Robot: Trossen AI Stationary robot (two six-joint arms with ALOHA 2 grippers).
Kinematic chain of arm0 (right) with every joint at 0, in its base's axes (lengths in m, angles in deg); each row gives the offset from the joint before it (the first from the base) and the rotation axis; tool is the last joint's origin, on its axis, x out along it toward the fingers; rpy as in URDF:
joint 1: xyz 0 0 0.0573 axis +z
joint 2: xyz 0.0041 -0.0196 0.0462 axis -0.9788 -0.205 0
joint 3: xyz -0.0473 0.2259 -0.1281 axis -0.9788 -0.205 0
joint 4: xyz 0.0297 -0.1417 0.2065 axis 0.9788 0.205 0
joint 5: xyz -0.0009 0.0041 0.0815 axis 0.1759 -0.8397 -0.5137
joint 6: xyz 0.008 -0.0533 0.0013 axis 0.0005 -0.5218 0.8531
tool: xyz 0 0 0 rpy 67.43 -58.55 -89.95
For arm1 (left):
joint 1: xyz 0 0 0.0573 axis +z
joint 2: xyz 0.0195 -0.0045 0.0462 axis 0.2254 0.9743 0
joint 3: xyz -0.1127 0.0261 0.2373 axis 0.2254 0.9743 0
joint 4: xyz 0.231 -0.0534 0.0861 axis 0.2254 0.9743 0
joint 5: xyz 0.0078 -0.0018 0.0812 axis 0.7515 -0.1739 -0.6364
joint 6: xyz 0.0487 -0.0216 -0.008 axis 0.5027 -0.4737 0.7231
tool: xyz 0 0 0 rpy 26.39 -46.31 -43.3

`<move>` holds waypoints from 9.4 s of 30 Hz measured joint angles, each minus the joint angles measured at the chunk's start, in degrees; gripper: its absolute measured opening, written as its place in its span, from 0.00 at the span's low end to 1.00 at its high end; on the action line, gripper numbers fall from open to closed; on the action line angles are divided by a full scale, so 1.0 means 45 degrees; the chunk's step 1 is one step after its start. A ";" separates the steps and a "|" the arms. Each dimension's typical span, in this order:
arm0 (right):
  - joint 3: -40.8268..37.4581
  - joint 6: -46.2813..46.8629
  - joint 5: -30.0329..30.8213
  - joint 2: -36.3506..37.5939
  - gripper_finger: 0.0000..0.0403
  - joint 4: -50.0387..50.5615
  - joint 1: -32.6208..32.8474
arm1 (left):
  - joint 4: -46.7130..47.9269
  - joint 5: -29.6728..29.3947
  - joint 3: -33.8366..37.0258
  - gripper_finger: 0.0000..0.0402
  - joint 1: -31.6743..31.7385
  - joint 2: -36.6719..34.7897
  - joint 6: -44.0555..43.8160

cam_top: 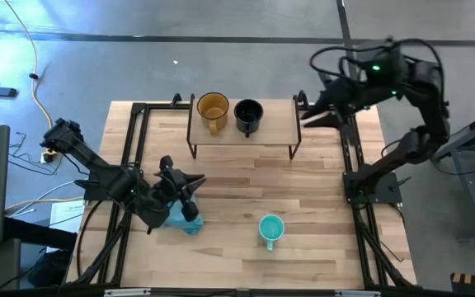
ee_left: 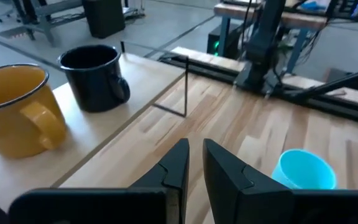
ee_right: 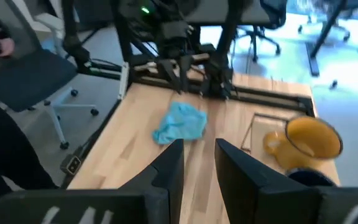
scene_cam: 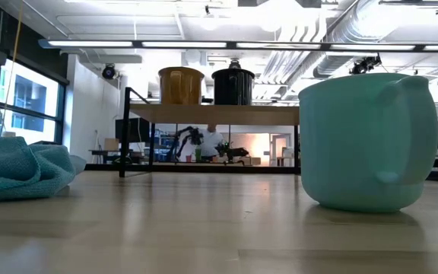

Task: Stack small to large cups/mugs on shelf
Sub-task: Put the light blue cup on the shelf

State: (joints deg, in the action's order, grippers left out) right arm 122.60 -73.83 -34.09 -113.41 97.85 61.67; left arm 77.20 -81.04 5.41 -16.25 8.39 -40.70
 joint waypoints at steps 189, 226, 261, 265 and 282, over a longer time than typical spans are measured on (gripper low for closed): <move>-1.8933 0.7941 0.5835 -0.0262 0.20 -1.4252 0.7755 | -0.1956 0.0958 0.0005 0.09 -0.2089 -0.0445 0.0819; -1.7573 0.7890 0.5866 -0.0262 0.00 -1.2528 0.7633 | -0.1946 0.0948 0.0005 0.09 -0.2084 -0.0445 0.0832; -1.1366 0.5232 0.4790 0.0352 0.00 -0.4240 0.4535 | -0.1596 0.1370 0.0005 0.09 -0.2089 -0.0449 0.0764; -1.1375 0.4934 0.4786 0.0701 0.00 -0.4150 0.4043 | -0.1596 0.1394 0.0000 0.09 -0.2089 -0.0449 0.0759; -1.1385 0.3103 0.3809 0.1350 0.00 -0.3980 0.1292 | -0.1616 0.1390 0.0000 0.09 -0.2089 -0.0449 0.0575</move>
State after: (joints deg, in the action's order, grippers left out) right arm 71.37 -59.87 -16.95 -107.34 79.94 67.48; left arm 69.92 -74.79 5.41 -25.65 6.37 -38.11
